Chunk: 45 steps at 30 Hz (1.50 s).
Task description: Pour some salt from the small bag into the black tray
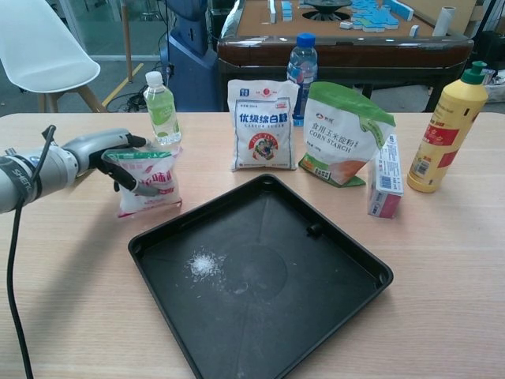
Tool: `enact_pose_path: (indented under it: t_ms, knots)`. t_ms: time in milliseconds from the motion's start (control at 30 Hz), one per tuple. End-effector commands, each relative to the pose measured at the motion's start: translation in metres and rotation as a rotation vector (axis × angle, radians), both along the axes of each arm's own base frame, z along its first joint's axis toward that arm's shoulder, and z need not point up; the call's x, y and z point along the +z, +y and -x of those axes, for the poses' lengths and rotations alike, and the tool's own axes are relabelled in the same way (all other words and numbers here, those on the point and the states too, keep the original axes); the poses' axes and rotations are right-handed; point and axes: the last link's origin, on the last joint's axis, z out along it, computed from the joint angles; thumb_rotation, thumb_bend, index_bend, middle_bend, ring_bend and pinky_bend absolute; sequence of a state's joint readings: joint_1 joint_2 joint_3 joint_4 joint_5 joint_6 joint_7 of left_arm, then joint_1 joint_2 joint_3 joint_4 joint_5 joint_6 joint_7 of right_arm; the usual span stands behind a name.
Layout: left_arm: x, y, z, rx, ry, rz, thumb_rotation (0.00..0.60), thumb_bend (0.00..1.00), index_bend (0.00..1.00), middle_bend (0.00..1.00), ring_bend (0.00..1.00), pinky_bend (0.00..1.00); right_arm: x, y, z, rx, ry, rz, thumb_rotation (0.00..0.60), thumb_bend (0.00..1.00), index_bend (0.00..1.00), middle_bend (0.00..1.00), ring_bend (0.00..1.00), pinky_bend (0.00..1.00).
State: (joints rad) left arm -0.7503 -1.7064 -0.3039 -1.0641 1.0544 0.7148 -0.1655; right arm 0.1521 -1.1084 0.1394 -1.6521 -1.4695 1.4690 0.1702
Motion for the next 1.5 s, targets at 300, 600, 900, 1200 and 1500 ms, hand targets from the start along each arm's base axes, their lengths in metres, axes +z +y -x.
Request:
enact_pose_path:
  t_ms: [300,600,900,1200,1500]
  knots:
    - [-0.011,-0.002,-0.009,-0.004,-0.001,0.042,0.600,0.18,0.19,0.48,0.44,0.55,0.000,0.000,0.003,-0.008,-0.003,0.000,0.600,0.21,0.23,0.31,0.16,0.20]
    - [-0.009,-0.001,-0.019,0.021,-0.024,0.070,0.600,0.18,0.12,0.41,0.38,0.53,0.000,-0.001,0.004,-0.007,-0.007,0.002,0.600,0.21,0.23,0.31,0.16,0.20]
    - [-0.008,-0.002,-0.027,0.051,-0.049,0.107,0.598,0.18,0.07,0.39,0.37,0.52,0.000,-0.001,0.005,-0.006,-0.011,0.005,0.600,0.21,0.23,0.31,0.16,0.20]
    - [-0.009,-0.005,-0.037,0.068,-0.080,0.140,0.505,0.18,0.04,0.37,0.36,0.52,0.001,-0.001,0.005,-0.006,-0.012,0.010,0.600,0.21,0.23,0.31,0.16,0.20]
    - [-0.004,-0.009,-0.043,0.011,-0.052,0.122,0.481,0.18,0.01,0.34,0.33,0.51,0.002,0.001,0.008,-0.014,-0.013,0.017,0.600,0.21,0.23,0.31,0.16,0.20]
